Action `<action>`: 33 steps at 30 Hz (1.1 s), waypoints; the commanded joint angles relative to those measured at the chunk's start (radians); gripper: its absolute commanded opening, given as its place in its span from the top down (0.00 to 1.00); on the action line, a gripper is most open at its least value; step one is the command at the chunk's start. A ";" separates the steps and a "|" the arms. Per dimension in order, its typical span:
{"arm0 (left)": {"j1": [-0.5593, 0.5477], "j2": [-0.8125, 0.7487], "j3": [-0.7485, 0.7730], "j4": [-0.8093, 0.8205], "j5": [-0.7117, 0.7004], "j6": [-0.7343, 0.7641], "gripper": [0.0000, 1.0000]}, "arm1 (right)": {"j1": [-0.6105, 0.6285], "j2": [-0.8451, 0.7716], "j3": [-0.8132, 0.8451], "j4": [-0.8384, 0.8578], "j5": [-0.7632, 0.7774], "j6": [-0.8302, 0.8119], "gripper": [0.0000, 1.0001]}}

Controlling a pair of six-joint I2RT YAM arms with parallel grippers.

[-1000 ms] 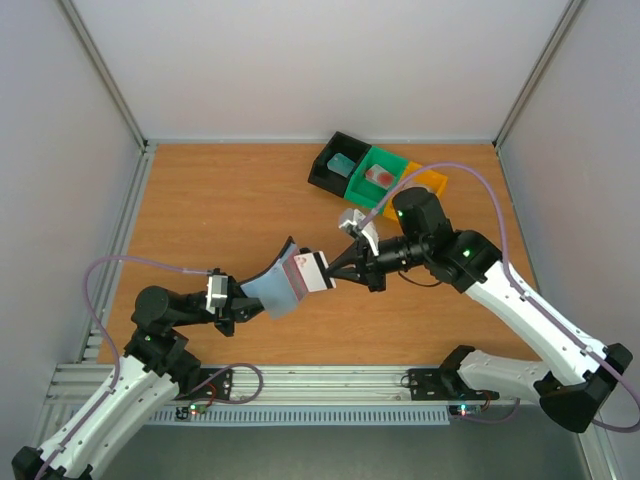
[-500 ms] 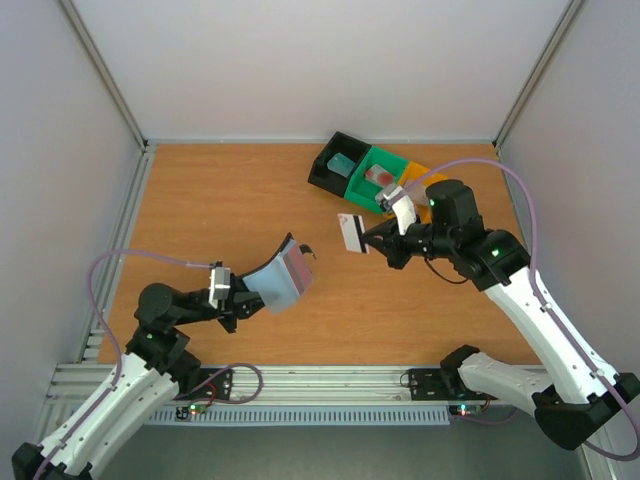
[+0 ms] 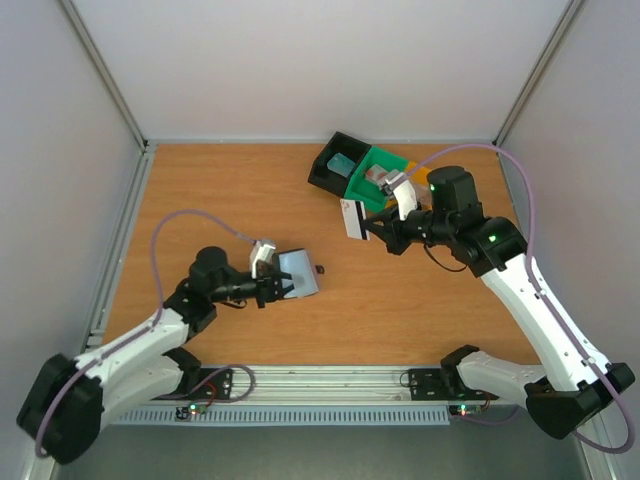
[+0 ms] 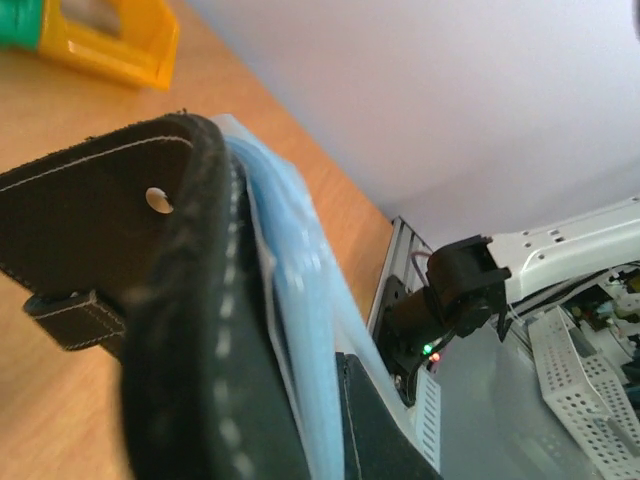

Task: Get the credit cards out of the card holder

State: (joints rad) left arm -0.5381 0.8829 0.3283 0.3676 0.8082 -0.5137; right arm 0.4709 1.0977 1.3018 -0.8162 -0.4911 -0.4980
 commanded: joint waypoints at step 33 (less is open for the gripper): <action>0.216 0.683 0.190 -0.504 -0.398 -0.104 0.38 | -0.007 0.203 -0.003 -0.035 -0.150 -0.021 0.99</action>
State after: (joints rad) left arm -0.3553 1.6184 0.5354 0.2085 0.7361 -0.6254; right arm 0.4702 1.3087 1.2587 -0.8539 -0.6044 -0.4984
